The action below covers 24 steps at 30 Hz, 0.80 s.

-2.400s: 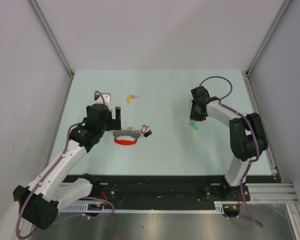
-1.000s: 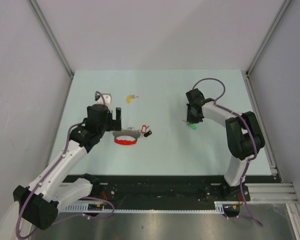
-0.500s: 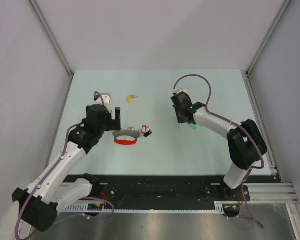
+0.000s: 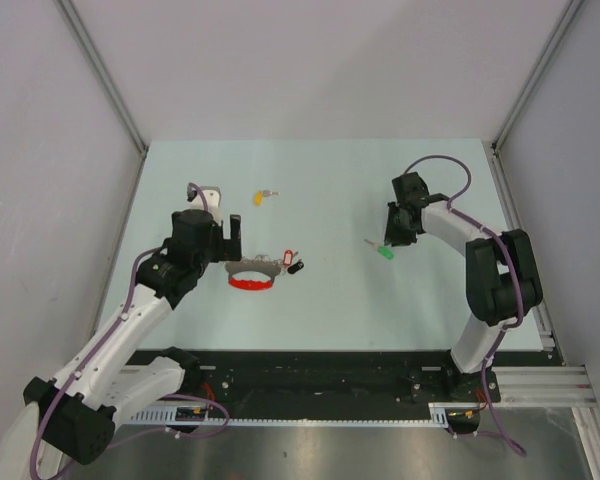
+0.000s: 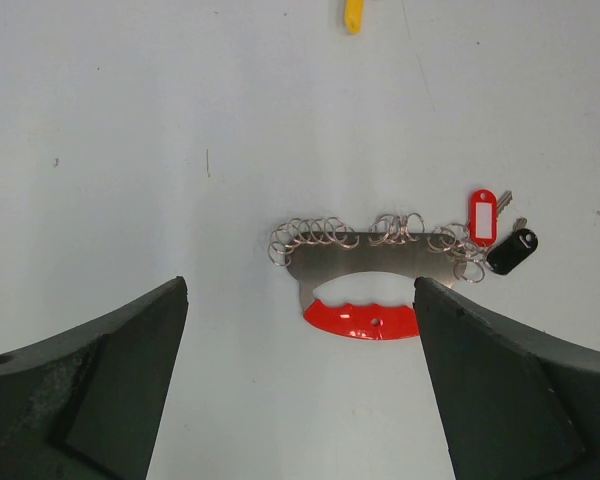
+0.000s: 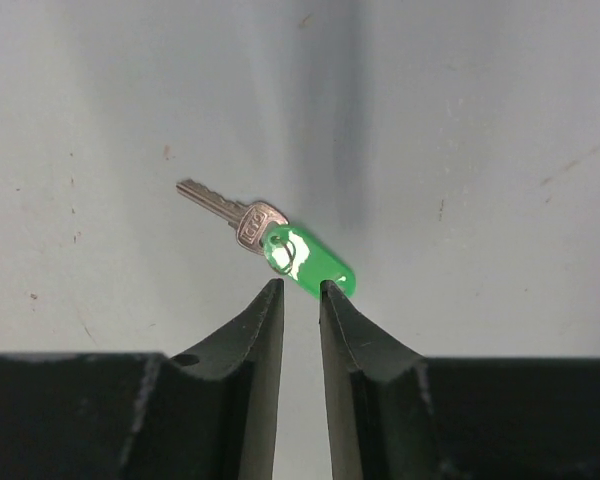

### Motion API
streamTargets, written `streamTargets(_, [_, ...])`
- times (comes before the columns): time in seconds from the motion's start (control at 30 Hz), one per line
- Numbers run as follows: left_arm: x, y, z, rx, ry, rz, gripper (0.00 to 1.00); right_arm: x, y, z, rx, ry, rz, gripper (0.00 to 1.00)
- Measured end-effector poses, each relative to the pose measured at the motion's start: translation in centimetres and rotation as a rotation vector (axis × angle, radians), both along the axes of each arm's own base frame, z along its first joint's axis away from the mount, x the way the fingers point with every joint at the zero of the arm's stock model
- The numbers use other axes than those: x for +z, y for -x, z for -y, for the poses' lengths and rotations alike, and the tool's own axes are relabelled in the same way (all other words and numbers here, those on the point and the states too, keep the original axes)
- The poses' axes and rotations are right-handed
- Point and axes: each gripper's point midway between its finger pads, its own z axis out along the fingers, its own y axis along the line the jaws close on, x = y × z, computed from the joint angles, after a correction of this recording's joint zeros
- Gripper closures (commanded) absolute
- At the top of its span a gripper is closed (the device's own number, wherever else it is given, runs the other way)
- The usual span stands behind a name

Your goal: Put the keys on the keyring

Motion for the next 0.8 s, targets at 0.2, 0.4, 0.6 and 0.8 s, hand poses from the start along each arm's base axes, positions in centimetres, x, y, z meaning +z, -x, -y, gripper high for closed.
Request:
streamTargets(0.2, [0.0, 0.0, 0.0, 0.0, 0.0, 0.0, 0.0, -1.3, 0.2, 0.3, -0.014, -0.073, -0.06, 0.78])
streamTargets(0.4, [0.0, 0.0, -0.1, 0.002, 0.0, -0.001, 0.0, -2.3, 0.4, -0.5, 0.004, -0.123, -0.095, 0.78])
streamTargets(0.6, [0.0, -0.1, -0.1, 0.004, 0.0, 0.0, 0.0, -2.7, 0.5, -1.0, 0.015, -0.144, -0.108, 0.78])
streamTargets(0.8, [0.0, -0.1, -0.1, 0.004, 0.001, 0.001, 0.0, -3.2, 0.3, -1.4, 0.023, -0.161, -0.112, 0.79])
